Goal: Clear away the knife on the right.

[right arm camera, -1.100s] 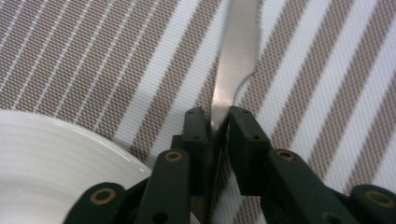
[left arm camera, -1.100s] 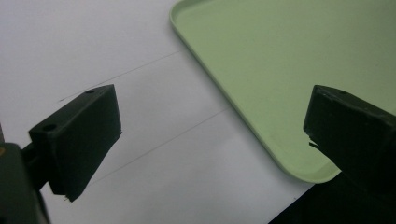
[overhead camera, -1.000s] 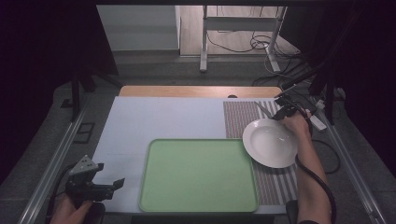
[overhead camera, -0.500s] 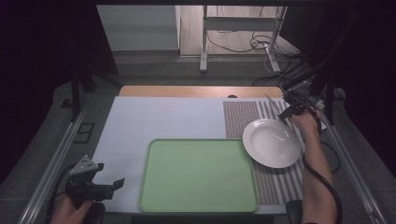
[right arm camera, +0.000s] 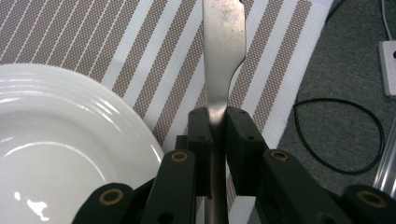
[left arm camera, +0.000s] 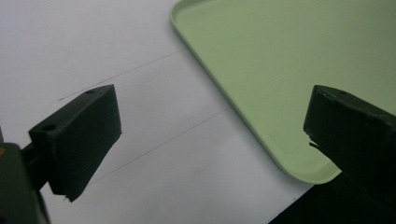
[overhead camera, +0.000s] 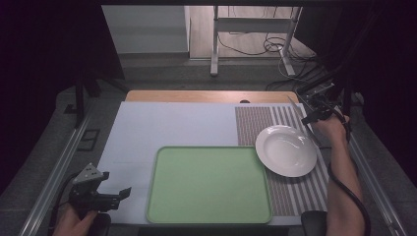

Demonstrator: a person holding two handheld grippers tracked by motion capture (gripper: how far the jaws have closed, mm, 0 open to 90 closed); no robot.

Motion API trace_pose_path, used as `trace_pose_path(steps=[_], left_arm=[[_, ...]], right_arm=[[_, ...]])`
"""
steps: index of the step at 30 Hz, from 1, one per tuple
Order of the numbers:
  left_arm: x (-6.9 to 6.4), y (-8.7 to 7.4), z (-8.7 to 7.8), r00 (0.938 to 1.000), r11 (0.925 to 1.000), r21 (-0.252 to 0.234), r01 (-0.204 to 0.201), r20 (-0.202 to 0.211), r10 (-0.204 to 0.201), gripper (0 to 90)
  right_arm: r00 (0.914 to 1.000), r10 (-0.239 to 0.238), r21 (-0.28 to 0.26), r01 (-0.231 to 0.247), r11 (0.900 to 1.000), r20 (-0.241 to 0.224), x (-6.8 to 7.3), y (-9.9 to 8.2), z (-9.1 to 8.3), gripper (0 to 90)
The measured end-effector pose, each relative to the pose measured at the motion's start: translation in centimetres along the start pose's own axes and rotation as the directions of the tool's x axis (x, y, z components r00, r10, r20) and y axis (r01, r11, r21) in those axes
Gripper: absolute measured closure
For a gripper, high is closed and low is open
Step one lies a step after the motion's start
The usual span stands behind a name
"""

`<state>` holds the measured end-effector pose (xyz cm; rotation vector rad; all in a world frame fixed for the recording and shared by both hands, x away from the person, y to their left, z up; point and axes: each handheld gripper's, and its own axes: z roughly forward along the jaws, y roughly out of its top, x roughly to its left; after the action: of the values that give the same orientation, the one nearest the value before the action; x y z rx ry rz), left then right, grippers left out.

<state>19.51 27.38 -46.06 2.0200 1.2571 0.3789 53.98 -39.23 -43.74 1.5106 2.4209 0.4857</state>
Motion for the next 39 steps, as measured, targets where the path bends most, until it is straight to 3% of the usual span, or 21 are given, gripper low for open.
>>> trace_pose_path(steps=[8, 11, 20, 26, 39], left_arm=[[0.0, 0.0, 0.0, 1.0000, 1.0000, 0.000, -0.002, -0.001, 0.002, 4.3], [0.0, 0.0, 0.0, 1.0000, 1.0000, 0.001, -0.003, -0.002, 0.003, 4.2], [-0.1, 0.0, 0.0, 1.0000, 1.0000, 0.002, -0.003, -0.004, 0.003, 4.3], [-0.1, 0.0, 0.0, 1.0000, 1.0000, 0.002, -0.004, -0.005, 0.004, 4.2], [-0.1, 0.0, 0.0, 1.0000, 1.0000, 0.001, -0.007, -0.006, 0.007, 4.3]], right_arm=[[0.9995, -0.017, -0.012, 0.017, 0.9998, -0.025, 1.3, -0.1, -2.5, 81.2], [0.9977, -0.019, -0.018, 0.018, 0.9997, -0.064, 2.4, -0.2, -3.1, 81.1], [0.9849, -0.093, -0.043, 0.087, 0.9953, -0.146, 7.2, -0.9, -3.6, 81.1], [0.9759, -0.132, -0.049, 0.125, 0.9909, -0.174, 10.3, -1.5, -3.5, 81.1], [0.9450, -0.220, -0.041, 0.216, 0.9755, -0.242, 17.5, -3.2, -3.4, 81.0]])
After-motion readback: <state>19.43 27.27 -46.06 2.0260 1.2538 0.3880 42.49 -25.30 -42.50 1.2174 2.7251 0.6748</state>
